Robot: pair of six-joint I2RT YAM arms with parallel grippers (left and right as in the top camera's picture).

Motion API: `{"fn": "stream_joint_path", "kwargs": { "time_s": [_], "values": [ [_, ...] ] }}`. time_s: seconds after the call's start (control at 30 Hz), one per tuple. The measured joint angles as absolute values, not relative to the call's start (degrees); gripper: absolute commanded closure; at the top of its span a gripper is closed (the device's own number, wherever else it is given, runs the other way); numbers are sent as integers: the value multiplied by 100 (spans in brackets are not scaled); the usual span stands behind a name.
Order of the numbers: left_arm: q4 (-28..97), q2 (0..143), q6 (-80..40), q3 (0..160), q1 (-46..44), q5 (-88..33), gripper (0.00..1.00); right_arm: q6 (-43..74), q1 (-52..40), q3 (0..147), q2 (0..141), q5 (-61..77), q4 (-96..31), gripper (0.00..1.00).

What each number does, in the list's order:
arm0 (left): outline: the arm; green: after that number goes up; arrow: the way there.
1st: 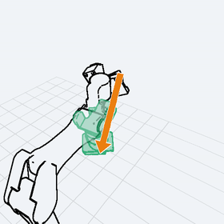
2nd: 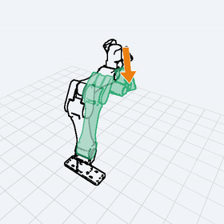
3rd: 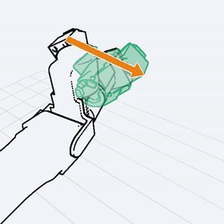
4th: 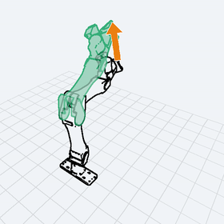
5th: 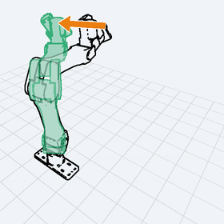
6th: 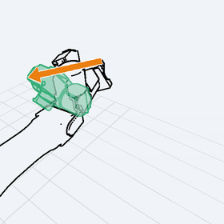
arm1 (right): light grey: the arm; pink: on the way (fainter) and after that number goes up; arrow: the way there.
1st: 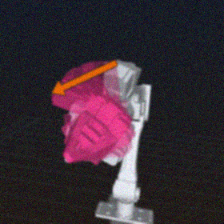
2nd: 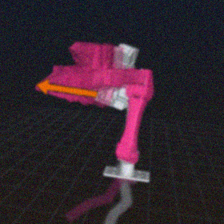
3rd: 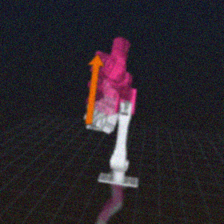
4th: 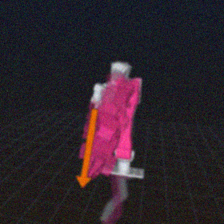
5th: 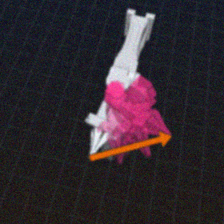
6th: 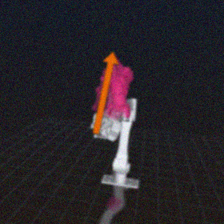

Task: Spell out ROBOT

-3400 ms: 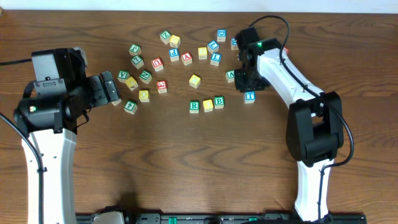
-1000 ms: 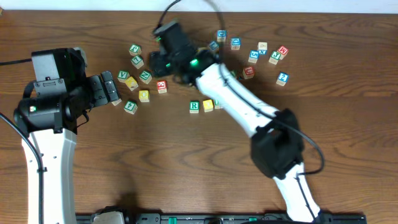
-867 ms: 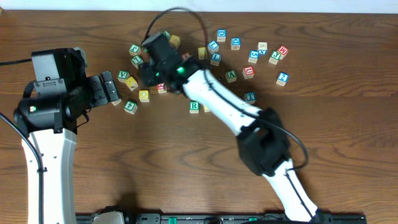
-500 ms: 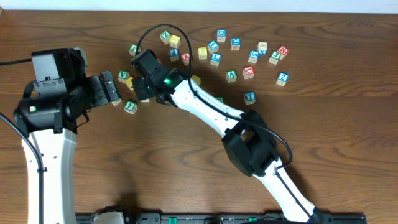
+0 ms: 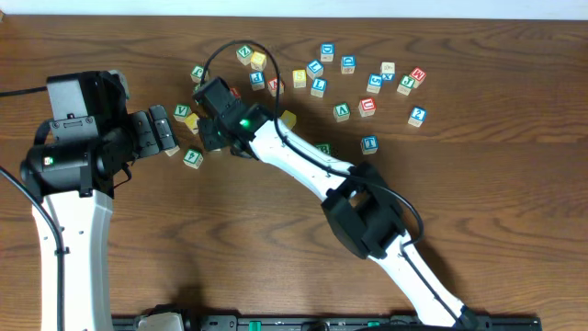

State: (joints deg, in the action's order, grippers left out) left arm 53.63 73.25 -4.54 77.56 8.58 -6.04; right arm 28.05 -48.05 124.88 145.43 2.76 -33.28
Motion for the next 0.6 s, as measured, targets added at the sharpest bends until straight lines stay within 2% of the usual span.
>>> {"fn": "stream_joint_path", "kwargs": {
  "time_s": [0.2,0.4,0.6],
  "values": [
    [5363,7325,-454,7754,858,-604,2,2808,-4849,12488,14658,279,-3457,59],
    [5363,7325,-454,7756,858,-604,2,2821,-4849,12488,14658,276,-3579,71],
    [5363,7325,-454,7754,858,-607,2,2753,-4849,12540,14658,274,-3677,75]
  ]
}}
